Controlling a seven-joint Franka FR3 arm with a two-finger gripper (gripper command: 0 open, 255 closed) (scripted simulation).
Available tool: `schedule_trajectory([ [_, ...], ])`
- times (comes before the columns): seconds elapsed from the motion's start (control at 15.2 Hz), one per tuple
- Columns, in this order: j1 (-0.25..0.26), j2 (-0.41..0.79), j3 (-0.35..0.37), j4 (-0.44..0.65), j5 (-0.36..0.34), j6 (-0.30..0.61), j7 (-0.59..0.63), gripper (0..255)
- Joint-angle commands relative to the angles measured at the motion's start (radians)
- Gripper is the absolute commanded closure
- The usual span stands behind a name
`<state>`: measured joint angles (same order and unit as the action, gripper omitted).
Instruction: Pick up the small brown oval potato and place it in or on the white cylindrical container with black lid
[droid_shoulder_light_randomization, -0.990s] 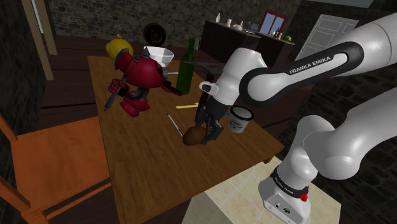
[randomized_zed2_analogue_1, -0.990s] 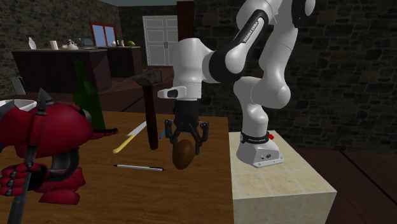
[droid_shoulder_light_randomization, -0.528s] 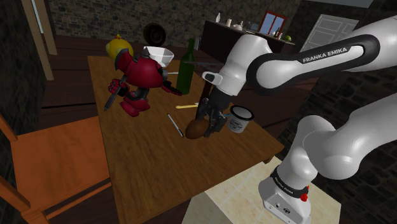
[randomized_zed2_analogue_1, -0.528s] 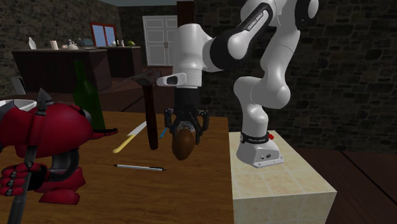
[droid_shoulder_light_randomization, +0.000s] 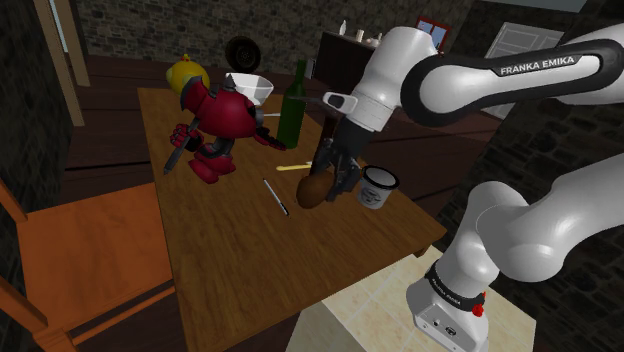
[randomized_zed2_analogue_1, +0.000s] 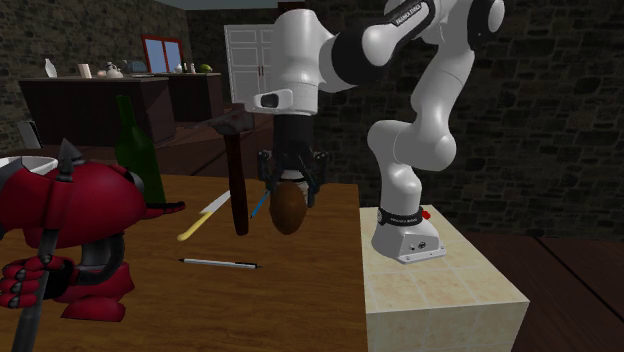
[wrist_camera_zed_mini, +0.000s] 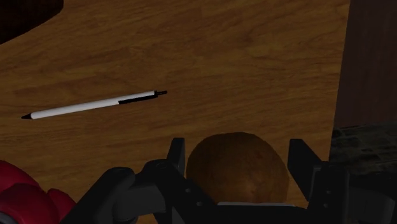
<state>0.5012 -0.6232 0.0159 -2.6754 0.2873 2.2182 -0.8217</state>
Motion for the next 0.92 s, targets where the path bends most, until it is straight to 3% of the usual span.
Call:
schedule_trajectory([
  [0.0,-0.003,-0.004,-0.001,0.022,-0.005,-0.027,0.006,255],
  [0.46,-0.01,-0.029,-0.002,0.093,-0.021,-0.121,0.028,255],
  [0.86,-0.085,-0.154,-0.123,0.022,-0.095,-0.205,-0.096,255],
])
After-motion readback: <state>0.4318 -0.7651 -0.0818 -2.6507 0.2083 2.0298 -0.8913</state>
